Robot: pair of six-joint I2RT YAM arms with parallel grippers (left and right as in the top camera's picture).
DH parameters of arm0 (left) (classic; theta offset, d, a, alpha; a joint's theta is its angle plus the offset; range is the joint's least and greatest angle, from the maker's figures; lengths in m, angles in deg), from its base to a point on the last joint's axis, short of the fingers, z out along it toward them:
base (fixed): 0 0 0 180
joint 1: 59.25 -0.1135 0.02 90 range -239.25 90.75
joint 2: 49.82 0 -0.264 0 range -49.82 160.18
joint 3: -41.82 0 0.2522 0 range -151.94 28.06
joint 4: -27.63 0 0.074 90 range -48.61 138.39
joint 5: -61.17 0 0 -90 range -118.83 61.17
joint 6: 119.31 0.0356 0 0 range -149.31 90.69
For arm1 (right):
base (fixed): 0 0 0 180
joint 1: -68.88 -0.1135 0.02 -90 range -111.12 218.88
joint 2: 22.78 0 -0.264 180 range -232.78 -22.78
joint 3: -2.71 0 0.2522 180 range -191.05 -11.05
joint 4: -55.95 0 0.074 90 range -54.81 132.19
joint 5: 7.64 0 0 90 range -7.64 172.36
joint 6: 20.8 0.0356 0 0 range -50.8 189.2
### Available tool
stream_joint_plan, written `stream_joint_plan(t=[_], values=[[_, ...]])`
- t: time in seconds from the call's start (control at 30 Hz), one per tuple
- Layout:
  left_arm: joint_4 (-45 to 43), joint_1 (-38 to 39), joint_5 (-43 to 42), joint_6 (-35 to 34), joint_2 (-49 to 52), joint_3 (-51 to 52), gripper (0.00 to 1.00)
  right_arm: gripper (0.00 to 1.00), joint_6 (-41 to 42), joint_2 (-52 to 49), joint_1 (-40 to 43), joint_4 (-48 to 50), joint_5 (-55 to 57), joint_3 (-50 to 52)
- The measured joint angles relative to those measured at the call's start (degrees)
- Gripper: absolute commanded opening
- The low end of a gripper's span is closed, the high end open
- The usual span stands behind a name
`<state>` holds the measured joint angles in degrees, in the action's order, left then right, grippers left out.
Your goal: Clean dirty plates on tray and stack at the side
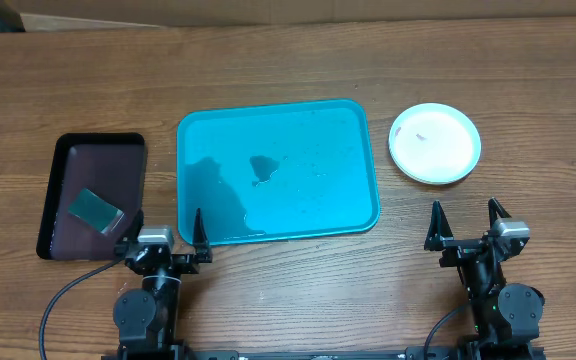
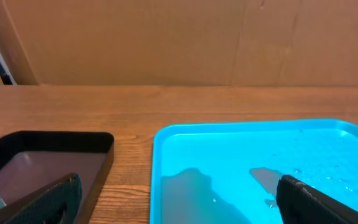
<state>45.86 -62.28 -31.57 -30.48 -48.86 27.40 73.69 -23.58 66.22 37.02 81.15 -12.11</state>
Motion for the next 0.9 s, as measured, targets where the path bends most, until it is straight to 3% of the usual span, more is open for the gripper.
stream_joint_plan(t=[0.9], values=[[0.2, 0.0, 1.5, 0.7, 0.0, 0.0, 1.0, 1.0, 0.0, 0.0, 0.0, 0.0, 0.0, 0.0]])
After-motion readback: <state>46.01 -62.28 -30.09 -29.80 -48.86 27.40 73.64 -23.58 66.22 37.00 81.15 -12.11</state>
